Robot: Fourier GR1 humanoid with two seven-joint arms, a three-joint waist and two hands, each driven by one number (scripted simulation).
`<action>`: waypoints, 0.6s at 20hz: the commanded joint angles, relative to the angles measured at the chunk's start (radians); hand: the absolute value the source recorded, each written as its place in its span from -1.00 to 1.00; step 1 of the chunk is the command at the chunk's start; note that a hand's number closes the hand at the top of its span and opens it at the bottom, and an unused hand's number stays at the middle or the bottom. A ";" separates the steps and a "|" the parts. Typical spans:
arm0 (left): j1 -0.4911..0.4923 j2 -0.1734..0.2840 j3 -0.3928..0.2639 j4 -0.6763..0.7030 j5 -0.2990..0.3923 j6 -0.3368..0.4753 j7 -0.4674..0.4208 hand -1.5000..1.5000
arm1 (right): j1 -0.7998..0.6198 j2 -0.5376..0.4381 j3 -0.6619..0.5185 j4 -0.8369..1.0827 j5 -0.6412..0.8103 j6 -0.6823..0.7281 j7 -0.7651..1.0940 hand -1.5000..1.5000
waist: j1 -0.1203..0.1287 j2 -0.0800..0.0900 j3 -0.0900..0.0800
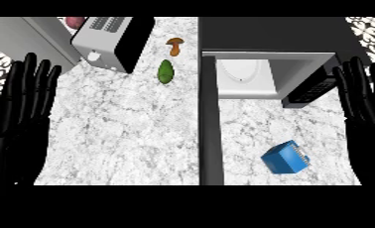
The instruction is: Pick up the milk, place it into the microwave and close the microwave
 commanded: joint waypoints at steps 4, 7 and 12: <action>0.007 -0.004 -0.057 0.002 -0.036 -0.031 -0.019 -1.00 | 0.259 0.021 0.082 -0.234 0.003 0.062 -0.017 -1.00 | -0.022 0.007 0.004; 0.089 -0.075 -0.111 0.067 0.060 -0.021 0.013 -1.00 | 0.344 0.001 0.090 -0.253 -0.121 0.128 0.060 -1.00 | -0.037 0.005 0.004; 0.185 -0.077 -0.235 0.010 0.041 0.018 -0.009 -1.00 | 0.575 0.030 0.126 -0.284 -0.088 0.183 -0.082 -1.00 | -0.022 0.005 0.005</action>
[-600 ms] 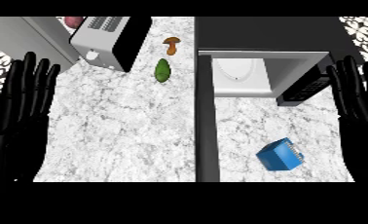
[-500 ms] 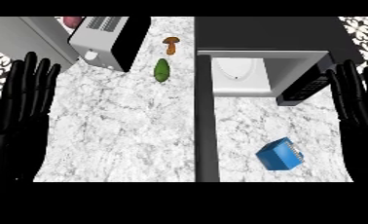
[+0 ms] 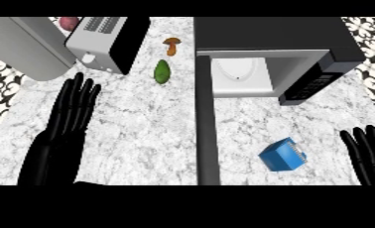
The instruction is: Pick up the milk, place it into the microwave and close the microwave
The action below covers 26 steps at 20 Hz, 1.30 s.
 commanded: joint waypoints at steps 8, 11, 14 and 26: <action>0.167 -0.020 -0.373 0.023 -0.141 0.250 -0.122 -1.00 | 0.347 -0.013 -0.083 0.006 -0.073 0.180 -0.218 -1.00 | 0.004 0.000 0.001; 0.183 -0.020 -0.368 0.064 -0.126 0.223 -0.188 -1.00 | 0.392 0.023 -0.072 0.143 0.030 0.217 -0.382 -1.00 | 0.003 0.001 0.001; 0.194 -0.020 -0.446 0.139 -0.137 0.309 -0.266 -1.00 | 0.363 0.048 -0.059 0.211 0.082 0.207 -0.433 -1.00 | 0.007 0.002 0.000; 0.282 -0.001 -0.564 0.118 -0.153 0.341 -0.284 -1.00 | 0.158 0.088 -0.122 0.562 0.183 0.122 -0.590 -1.00 | 0.018 0.004 0.000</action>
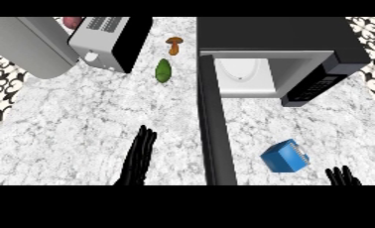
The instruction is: Pick up the milk, place it into the microwave and close the microwave
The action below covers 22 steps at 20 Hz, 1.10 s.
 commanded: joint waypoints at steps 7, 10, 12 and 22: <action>0.050 0.091 0.005 -0.027 0.081 -0.032 -0.037 -1.00 | -0.221 -0.042 -0.107 0.355 0.047 -0.040 -0.134 -1.00 | 0.005 0.001 0.001; 0.060 0.107 0.052 0.022 0.152 -0.061 -0.126 -1.00 | -0.340 -0.012 -0.115 0.425 0.066 -0.110 -0.114 -1.00 | 0.007 0.001 0.000; 0.050 0.141 0.074 -0.045 0.159 -0.068 -0.058 -1.00 | -0.363 -0.018 -0.107 0.418 0.098 -0.137 -0.087 -1.00 | 0.005 0.001 0.000; 0.141 0.221 0.126 -0.112 0.252 -0.119 -0.115 -1.00 | -0.544 -0.045 -0.167 0.728 0.132 -0.246 -0.235 -1.00 | 0.007 0.001 0.000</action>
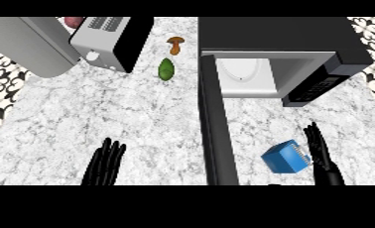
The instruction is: Pick up the milk, place it into the microwave and close the microwave
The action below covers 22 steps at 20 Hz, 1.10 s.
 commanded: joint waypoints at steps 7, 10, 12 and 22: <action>0.063 0.078 0.069 0.000 0.067 -0.082 -0.072 -1.00 | -0.209 -0.021 -0.066 0.345 0.008 -0.114 -0.158 1.00 | 0.004 0.000 0.000; 0.064 0.095 0.125 0.019 0.109 -0.114 -0.108 -1.00 | -0.256 -0.068 -0.099 0.423 0.025 -0.162 -0.186 1.00 | 0.005 0.001 0.000; 0.083 0.102 0.117 -0.070 0.116 -0.096 -0.038 -1.00 | -0.301 -0.078 -0.108 0.538 0.039 -0.182 -0.222 1.00 | 0.008 0.002 0.001; 0.090 0.091 0.150 -0.042 0.123 -0.117 -0.056 -1.00 | -0.460 -0.116 -0.149 0.804 0.075 -0.312 -0.300 1.00 | 0.009 0.002 0.001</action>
